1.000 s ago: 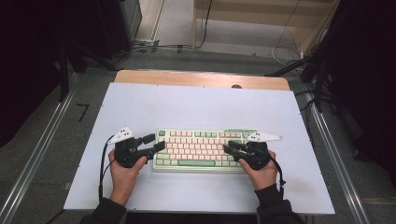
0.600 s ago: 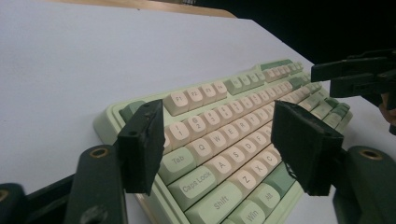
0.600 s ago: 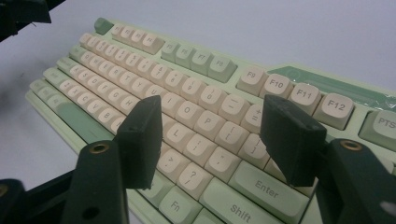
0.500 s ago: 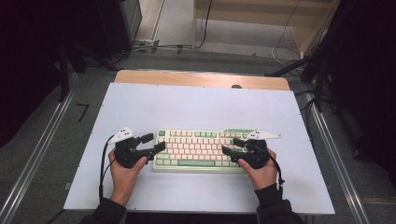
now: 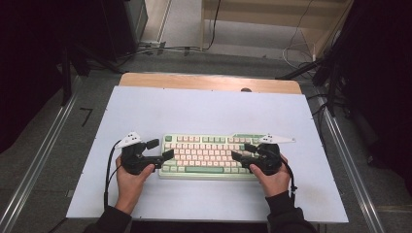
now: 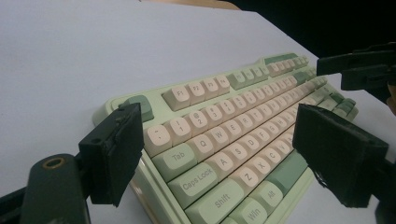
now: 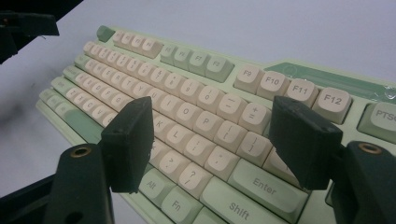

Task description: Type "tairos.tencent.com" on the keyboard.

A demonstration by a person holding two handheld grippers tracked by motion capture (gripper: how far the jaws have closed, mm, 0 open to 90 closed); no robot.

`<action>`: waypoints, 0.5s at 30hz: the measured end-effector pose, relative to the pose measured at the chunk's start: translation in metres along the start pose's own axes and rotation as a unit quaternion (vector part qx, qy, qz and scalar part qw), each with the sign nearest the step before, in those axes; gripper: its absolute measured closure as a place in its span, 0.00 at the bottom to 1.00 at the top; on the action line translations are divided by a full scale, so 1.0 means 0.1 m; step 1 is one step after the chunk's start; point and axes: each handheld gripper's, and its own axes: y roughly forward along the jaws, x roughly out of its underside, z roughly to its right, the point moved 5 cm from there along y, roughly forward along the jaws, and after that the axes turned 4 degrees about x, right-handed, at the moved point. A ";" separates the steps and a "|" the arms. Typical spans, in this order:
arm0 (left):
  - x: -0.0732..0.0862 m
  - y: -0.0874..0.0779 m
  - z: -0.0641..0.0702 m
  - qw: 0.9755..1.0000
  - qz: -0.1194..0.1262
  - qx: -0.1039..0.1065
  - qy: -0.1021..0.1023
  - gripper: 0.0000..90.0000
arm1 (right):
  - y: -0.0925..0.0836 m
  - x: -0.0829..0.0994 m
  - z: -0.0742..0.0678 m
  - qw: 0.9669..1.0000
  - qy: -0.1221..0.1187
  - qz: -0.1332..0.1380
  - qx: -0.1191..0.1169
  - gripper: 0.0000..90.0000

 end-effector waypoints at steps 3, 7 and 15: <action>0.01 0.02 0.00 1.000 -0.006 0.002 -0.002 0.20 | 0.01 0.00 0.00 1.000 0.001 -0.001 -0.001 0.32; 0.02 0.04 0.01 1.000 -0.011 0.005 -0.003 0.20 | 0.02 0.01 0.00 1.000 0.000 -0.005 -0.003 0.33; 0.01 0.10 0.07 1.000 -0.015 0.010 0.000 0.18 | 0.01 0.01 0.00 1.000 0.000 -0.004 -0.004 0.33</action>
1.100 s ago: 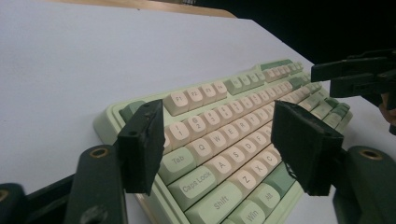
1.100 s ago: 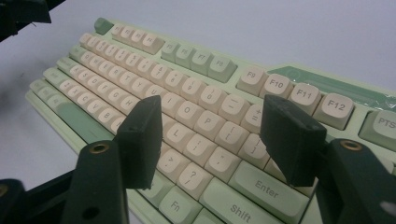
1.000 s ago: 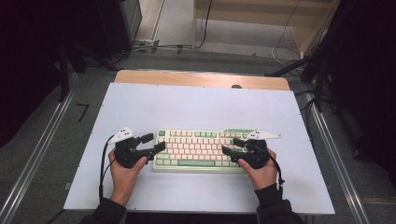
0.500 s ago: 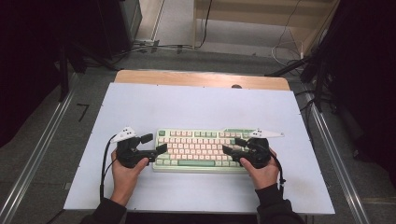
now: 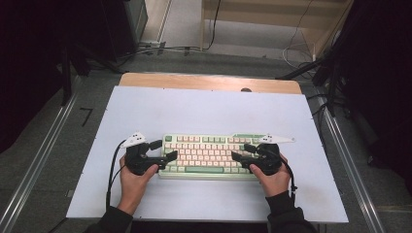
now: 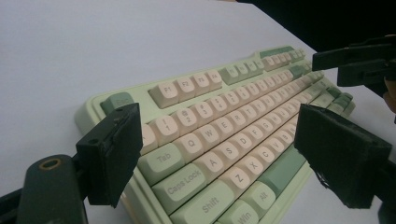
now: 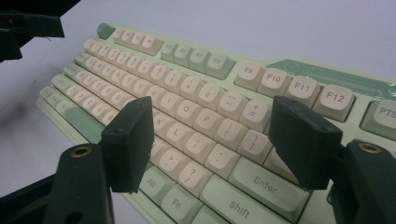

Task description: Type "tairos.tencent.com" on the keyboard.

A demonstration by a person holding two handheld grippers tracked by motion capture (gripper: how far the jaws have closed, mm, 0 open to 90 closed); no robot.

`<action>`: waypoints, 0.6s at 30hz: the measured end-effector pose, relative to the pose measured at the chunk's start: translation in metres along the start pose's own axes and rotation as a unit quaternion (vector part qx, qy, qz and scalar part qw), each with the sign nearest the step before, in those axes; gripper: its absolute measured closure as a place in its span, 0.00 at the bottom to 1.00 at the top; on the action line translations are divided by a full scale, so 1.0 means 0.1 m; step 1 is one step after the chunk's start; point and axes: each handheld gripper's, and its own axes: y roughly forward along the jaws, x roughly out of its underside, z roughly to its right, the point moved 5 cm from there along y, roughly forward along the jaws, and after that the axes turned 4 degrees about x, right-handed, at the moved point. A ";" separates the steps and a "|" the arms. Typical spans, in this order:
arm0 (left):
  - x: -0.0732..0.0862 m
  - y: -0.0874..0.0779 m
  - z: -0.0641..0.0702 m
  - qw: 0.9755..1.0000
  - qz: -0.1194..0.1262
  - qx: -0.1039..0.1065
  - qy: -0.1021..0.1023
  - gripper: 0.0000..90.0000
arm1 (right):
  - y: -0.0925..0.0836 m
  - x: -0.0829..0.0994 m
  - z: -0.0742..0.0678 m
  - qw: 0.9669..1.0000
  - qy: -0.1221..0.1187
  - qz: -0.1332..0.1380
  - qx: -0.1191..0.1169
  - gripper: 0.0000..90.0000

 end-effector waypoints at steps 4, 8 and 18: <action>-0.01 0.04 0.03 1.000 -0.005 0.003 0.001 0.18 | 0.01 0.00 0.00 1.000 0.001 -0.002 0.001 0.33; -0.01 0.05 0.03 1.000 -0.005 0.009 -0.005 0.19 | 0.01 0.01 0.00 1.000 0.001 -0.002 0.001 0.33; -0.03 0.09 0.04 1.000 -0.005 0.015 -0.007 0.22 | 0.02 0.01 0.00 1.000 0.005 -0.004 -0.004 0.33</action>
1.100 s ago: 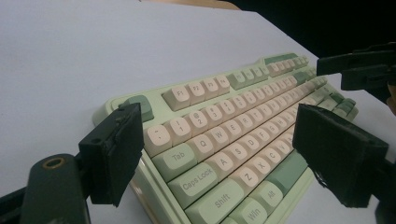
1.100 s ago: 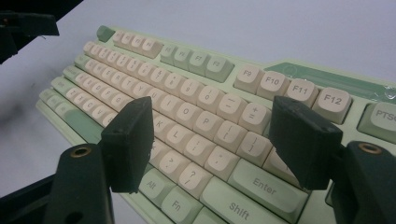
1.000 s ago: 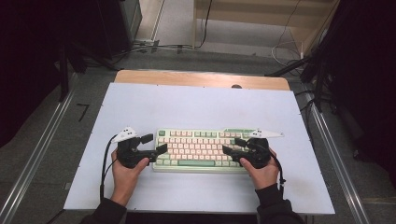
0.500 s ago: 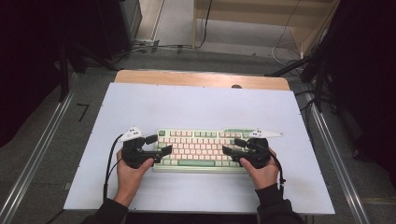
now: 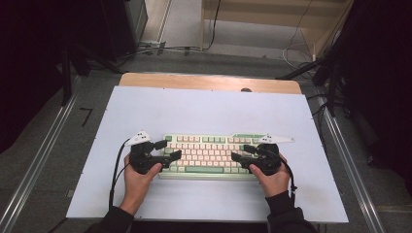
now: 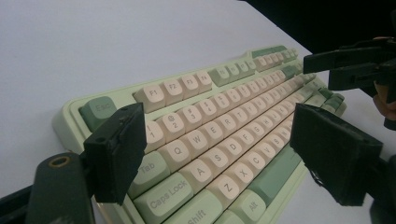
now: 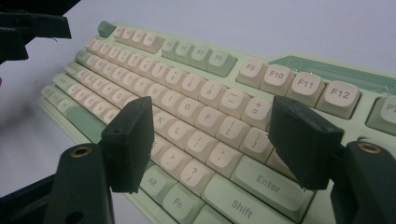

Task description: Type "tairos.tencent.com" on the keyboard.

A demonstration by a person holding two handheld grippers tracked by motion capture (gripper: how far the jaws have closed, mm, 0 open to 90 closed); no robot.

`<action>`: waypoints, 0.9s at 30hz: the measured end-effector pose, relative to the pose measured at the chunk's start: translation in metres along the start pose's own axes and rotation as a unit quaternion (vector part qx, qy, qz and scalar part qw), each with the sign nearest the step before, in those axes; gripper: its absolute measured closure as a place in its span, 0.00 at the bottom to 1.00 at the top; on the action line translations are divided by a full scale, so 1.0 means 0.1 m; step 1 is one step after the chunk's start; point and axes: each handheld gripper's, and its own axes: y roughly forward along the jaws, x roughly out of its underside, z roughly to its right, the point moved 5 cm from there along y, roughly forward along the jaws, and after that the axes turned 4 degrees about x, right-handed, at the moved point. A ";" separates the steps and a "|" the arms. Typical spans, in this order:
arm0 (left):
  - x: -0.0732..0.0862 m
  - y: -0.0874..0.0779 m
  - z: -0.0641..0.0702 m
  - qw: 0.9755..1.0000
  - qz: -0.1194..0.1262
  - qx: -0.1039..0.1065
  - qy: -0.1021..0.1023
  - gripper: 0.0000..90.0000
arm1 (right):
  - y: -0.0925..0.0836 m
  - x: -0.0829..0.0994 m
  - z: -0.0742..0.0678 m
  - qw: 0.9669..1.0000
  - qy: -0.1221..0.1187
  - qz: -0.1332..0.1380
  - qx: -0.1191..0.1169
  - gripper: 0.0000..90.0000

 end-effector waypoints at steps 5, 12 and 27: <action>-0.02 0.05 0.04 1.000 -0.008 0.000 0.010 0.26 | 0.00 0.00 0.00 1.000 0.000 0.001 -0.002 0.33; -0.03 0.09 0.08 1.000 -0.013 0.004 0.017 0.28 | 0.00 0.00 0.00 1.000 0.000 -0.001 0.000 0.33; -0.12 0.34 0.27 0.996 -0.044 0.049 0.061 0.96 | 0.04 0.02 -0.02 1.000 -0.005 -0.009 0.000 0.33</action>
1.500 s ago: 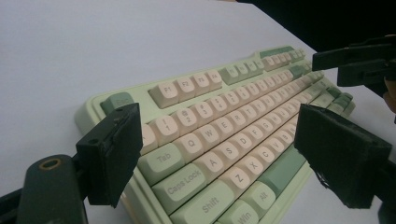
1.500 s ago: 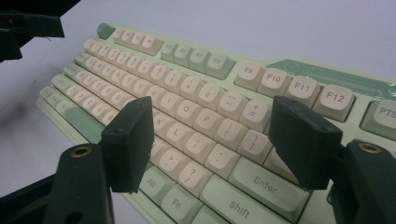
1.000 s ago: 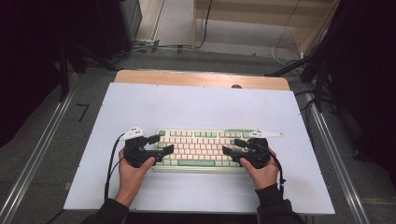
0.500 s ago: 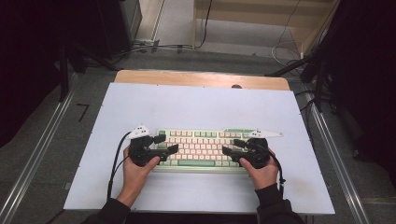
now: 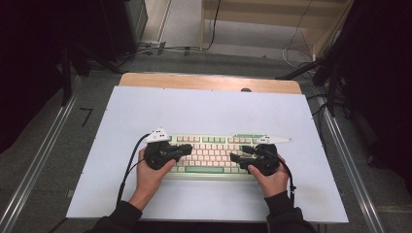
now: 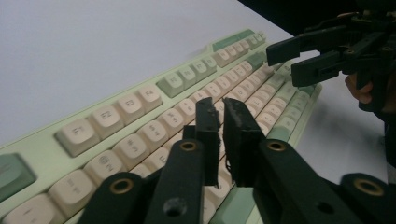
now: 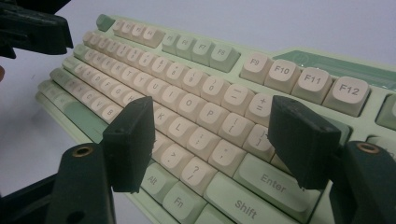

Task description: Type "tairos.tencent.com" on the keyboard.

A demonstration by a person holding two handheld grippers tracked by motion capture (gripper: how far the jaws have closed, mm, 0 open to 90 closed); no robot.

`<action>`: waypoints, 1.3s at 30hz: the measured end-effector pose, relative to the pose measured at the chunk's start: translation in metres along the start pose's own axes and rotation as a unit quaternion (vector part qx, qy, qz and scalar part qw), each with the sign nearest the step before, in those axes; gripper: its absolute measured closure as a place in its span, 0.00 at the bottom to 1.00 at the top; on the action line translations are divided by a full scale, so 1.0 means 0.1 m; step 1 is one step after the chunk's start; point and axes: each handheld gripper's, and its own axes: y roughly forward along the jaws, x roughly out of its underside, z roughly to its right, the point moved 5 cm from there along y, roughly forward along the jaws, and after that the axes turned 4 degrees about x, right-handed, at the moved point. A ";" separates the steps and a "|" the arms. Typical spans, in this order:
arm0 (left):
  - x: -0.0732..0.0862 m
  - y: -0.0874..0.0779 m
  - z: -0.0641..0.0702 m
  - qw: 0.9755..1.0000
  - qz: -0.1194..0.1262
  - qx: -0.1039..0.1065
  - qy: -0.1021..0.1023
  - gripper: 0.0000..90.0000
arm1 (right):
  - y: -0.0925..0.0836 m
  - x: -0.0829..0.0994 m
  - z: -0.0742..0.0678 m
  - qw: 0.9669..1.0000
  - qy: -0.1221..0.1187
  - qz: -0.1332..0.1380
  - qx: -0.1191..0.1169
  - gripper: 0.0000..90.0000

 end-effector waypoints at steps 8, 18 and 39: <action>-0.02 0.26 -0.01 0.999 -0.045 -0.012 0.010 1.00 | 0.00 0.00 -0.01 1.000 -0.002 0.001 -0.002 0.34; -0.04 0.44 0.00 0.997 -0.072 -0.037 0.016 1.00 | 0.00 0.00 -0.01 1.000 -0.003 0.001 -0.003 0.34; -0.13 0.34 0.11 0.999 -0.043 -0.015 0.022 0.78 | -0.01 -0.01 0.00 1.000 -0.003 0.004 -0.004 0.34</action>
